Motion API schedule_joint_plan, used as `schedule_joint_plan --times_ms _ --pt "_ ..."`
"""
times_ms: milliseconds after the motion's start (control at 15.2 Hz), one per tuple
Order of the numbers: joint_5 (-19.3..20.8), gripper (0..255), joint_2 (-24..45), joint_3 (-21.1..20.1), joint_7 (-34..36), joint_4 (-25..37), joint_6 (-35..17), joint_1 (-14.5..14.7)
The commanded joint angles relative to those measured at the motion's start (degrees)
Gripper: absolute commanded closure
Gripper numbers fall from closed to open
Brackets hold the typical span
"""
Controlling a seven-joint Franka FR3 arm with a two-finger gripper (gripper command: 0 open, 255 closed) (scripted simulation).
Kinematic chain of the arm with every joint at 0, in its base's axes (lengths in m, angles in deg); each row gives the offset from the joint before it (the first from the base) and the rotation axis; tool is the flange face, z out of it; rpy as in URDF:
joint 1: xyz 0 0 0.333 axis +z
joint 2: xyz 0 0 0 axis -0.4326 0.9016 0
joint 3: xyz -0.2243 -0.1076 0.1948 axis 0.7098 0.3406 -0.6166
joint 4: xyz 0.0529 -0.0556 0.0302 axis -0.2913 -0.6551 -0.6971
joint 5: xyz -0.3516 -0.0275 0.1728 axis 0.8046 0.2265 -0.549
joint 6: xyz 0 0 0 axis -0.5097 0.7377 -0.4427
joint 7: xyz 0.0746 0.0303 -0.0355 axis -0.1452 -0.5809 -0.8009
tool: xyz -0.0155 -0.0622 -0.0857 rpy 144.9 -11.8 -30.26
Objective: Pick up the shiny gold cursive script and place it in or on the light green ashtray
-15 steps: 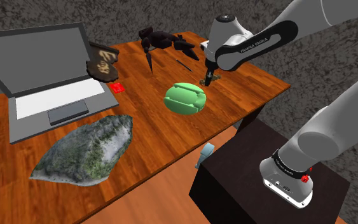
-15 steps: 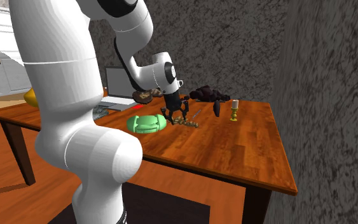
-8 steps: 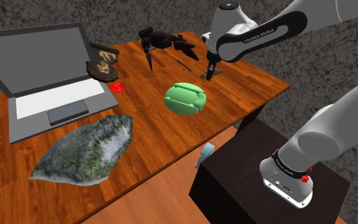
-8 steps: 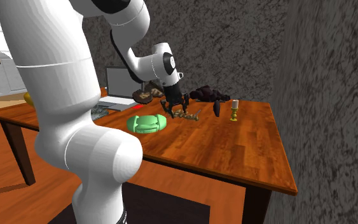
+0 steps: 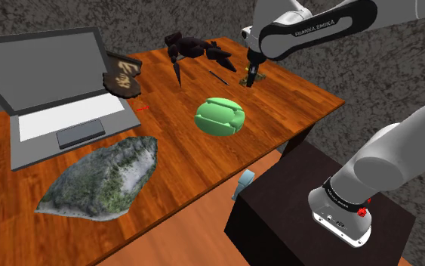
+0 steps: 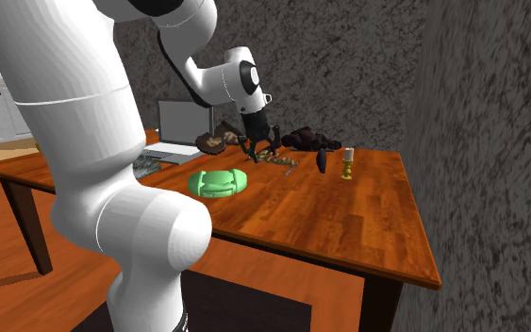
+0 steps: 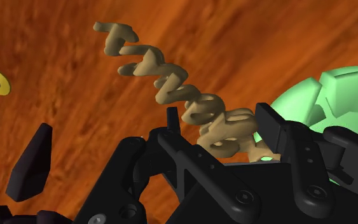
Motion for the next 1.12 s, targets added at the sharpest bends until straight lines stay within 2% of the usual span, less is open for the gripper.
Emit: schedule_joint_plan --times_ms 0,66,528,1056 --pt "-0.35 255 -0.82 0.09 -0.61 0.78 1.56 0.03" --pt "-0.49 255 -1.08 0.09 -0.80 1.24 2.26 0.06" --pt "-0.69 255 -0.53 -6.39 9.25 2.81 5.44 4.22" --pt "-0.25 255 3.71 -13.56 20.65 8.59 9.72 8.84"
